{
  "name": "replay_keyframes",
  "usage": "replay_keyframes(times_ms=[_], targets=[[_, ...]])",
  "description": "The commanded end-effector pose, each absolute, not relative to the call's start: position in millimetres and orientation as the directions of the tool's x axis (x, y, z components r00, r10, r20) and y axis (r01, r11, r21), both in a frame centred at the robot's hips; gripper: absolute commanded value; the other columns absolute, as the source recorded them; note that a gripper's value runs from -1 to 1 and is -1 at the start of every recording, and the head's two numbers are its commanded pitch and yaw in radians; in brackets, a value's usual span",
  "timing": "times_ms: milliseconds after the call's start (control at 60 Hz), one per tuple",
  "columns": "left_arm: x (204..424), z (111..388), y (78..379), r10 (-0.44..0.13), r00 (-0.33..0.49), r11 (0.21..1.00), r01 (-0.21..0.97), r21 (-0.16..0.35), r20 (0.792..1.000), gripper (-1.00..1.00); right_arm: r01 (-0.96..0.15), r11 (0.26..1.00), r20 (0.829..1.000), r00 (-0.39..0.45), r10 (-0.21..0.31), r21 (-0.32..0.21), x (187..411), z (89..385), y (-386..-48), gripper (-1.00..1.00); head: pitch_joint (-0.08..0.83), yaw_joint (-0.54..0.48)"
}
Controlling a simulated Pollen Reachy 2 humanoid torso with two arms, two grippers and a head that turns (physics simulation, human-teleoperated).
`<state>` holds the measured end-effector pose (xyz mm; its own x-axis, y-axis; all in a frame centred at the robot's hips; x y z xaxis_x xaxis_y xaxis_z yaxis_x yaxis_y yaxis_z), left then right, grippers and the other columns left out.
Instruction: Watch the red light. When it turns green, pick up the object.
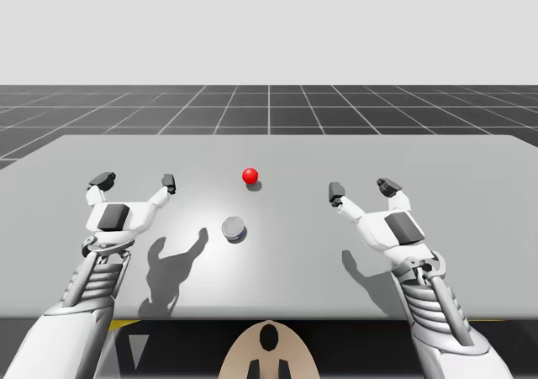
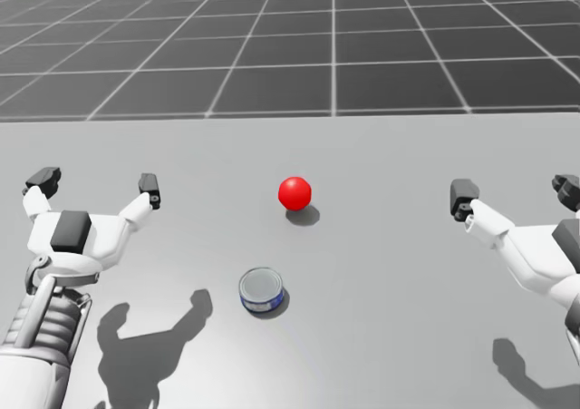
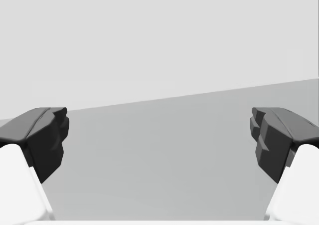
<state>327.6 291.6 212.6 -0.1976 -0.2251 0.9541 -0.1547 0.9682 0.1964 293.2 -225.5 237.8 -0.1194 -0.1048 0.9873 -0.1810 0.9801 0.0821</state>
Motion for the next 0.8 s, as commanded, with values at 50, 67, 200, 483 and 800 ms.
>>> replay_keyframes(times_ms=[50,67,200,483,800], targets=[[327.4,212.5,291.4,-0.224,-0.195,0.969,-0.152,0.196,0.955,-1.00,-0.184,0.978,0.986,-0.119,-0.117,0.094,292.4,237.6,-223.5,-1.00,0.477,0.10],[327.4,212.5,291.4,-0.225,-0.195,0.969,-0.152,0.197,0.955,-1.00,-0.184,0.978,0.986,-0.119,-0.118,0.094,292.4,237.6,-223.5,-1.00,0.477,0.10],[327.2,212.3,291.4,-0.225,-0.196,0.968,-0.152,0.197,0.954,-1.00,-0.183,0.979,0.985,-0.122,-0.119,0.095,292.1,238.5,-223.8,-1.00,0.476,0.10],[327.7,212.4,291.5,-0.225,-0.196,0.968,-0.152,0.197,0.954,-1.00,-0.182,0.979,0.985,-0.123,-0.118,0.094,291.9,239.2,-223.4,-1.00,0.479,0.10],[327.7,212.0,291.0,-0.225,-0.196,0.969,-0.151,0.198,0.954,-1.00,-0.181,0.979,0.985,-0.123,-0.119,0.095,291.6,239.4,-222.8,-1.00,0.480,0.10]])
